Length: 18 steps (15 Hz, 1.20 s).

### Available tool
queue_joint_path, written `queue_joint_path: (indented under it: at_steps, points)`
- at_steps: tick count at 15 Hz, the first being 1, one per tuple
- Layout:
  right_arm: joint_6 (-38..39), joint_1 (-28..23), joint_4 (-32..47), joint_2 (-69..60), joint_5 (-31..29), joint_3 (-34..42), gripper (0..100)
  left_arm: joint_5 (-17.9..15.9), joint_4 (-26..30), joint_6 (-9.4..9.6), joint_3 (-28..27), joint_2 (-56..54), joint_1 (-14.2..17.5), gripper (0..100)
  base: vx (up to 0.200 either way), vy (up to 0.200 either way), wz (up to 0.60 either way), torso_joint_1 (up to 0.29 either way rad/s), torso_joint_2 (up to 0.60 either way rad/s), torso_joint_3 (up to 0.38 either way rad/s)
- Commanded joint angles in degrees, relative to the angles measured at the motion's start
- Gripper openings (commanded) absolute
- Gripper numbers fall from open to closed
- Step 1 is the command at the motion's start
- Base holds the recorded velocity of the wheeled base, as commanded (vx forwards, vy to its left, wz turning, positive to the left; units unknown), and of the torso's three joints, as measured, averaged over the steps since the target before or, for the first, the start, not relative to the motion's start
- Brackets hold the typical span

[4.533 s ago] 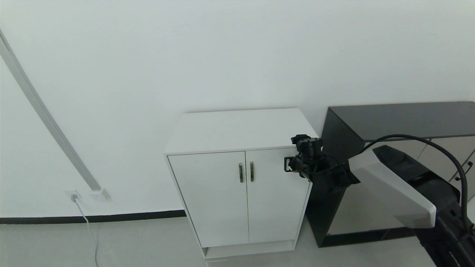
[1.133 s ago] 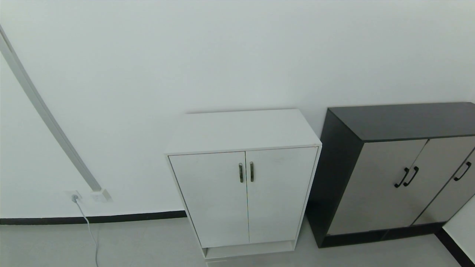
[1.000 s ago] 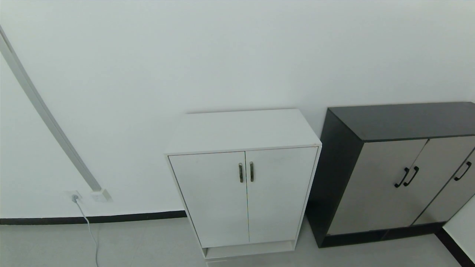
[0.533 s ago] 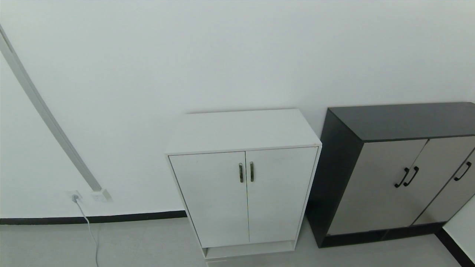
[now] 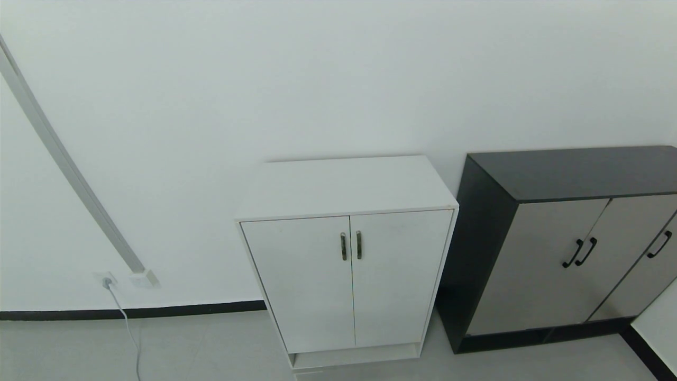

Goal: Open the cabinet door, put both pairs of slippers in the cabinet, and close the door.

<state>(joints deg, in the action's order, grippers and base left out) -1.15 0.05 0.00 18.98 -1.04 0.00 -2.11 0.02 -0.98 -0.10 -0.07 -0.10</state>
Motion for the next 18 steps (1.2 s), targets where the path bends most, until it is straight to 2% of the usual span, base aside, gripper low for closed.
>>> queue_joint_path:
  at_steps: [1, 6, 10, 12, 15, 18]
  points:
    - [0.0, -0.14, 0.0, -8.52, 0.07, 0.0, 0, 0.09, -0.02, -0.08, -0.08, 0.07, 0.01, 0, 0.0, 0.0, 0.0, 0.0, 0.0, 0.0]
    - [0.09, 0.04, 0.0, -18.63, 0.16, 0.0, 0, 0.09, -0.02, 0.1, 0.01, 0.07, 0.01, 0, 0.0, 0.0, 0.0, 0.0, 0.0, 0.0]
    - [1.76, -0.05, -0.18, -18.98, 0.16, 0.0, 0, 0.09, -0.02, 0.18, 0.01, 0.07, 0.01, 0, 0.0, 0.0, 0.0, 0.0, 0.0, 0.0]
    - [5.1, -0.05, -0.35, -18.98, -0.19, 0.0, 0, 0.09, -0.02, 0.18, 0.01, 0.07, 0.01, 0, 0.0, 0.0, 0.0, 0.0, 0.0, 0.0]
    - [6.07, -0.05, -0.62, -18.98, -3.45, 0.0, 0, 0.09, -0.02, 0.18, 0.01, 0.07, 0.01, 0, 0.0, 0.0, 0.0, 0.0, 0.0, 0.0]
    - [6.07, -0.05, -0.62, -18.98, -3.71, 0.0, 0, 0.09, -0.02, 0.18, 0.01, 0.07, 0.01, 0, 0.0, 0.0, 0.0, 0.0, 0.0, 0.0]
